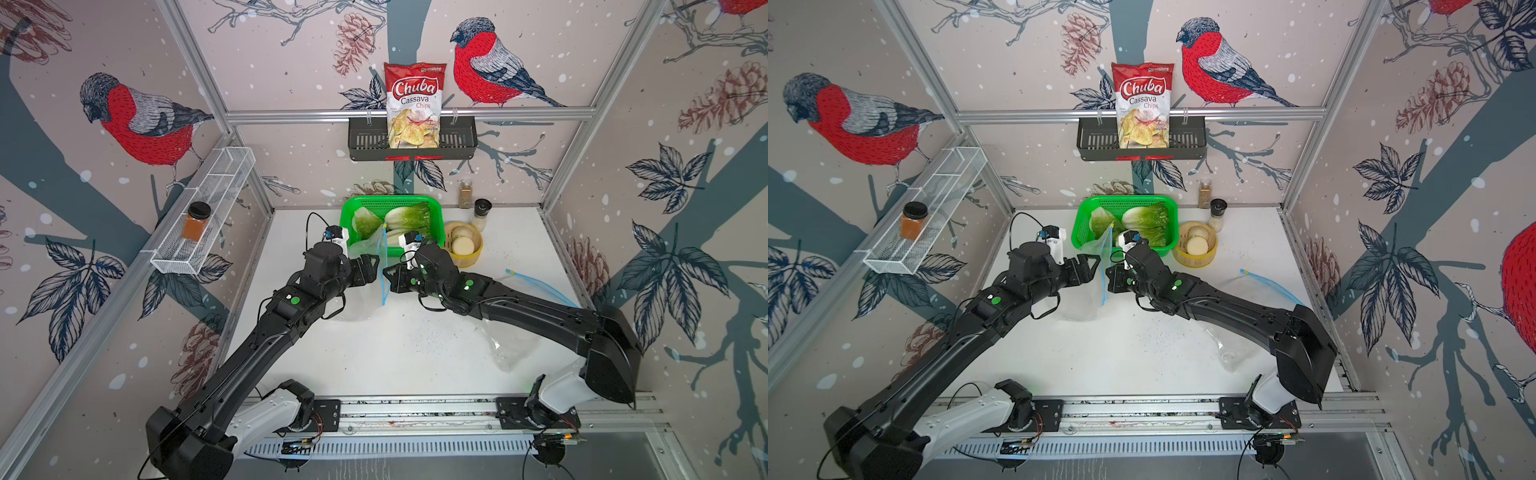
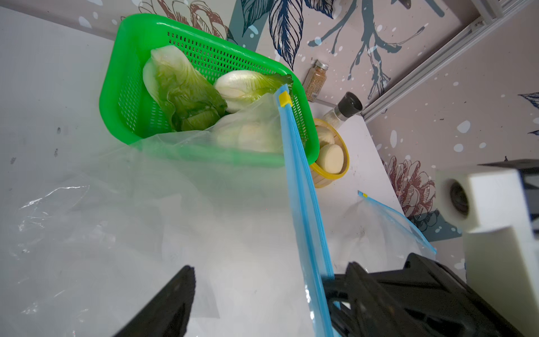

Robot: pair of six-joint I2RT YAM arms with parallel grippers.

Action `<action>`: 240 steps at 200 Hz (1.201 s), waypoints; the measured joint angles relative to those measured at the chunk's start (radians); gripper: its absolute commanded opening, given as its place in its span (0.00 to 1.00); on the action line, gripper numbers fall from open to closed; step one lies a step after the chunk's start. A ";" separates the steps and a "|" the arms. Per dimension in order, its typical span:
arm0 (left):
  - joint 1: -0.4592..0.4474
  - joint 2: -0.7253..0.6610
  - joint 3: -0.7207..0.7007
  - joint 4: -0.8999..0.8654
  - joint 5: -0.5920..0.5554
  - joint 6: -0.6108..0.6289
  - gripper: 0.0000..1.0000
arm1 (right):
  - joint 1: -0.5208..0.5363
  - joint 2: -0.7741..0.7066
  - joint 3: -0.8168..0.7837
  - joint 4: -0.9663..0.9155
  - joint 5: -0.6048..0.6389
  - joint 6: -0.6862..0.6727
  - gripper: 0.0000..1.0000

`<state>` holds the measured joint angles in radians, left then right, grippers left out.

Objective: Put the chinese cabbages into a zipper bag and zip it
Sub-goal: Open the zipper of the food storage bag at the center of the board.

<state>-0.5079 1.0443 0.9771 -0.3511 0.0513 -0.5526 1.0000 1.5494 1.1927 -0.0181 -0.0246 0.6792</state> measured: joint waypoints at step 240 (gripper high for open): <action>-0.020 0.156 0.029 0.029 -0.166 0.089 0.31 | 0.040 0.053 0.103 -0.140 0.132 -0.078 0.06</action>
<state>-0.5278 1.2003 1.0058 -0.3222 -0.1143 -0.4637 1.0397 1.6020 1.2957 -0.1585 0.1078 0.6014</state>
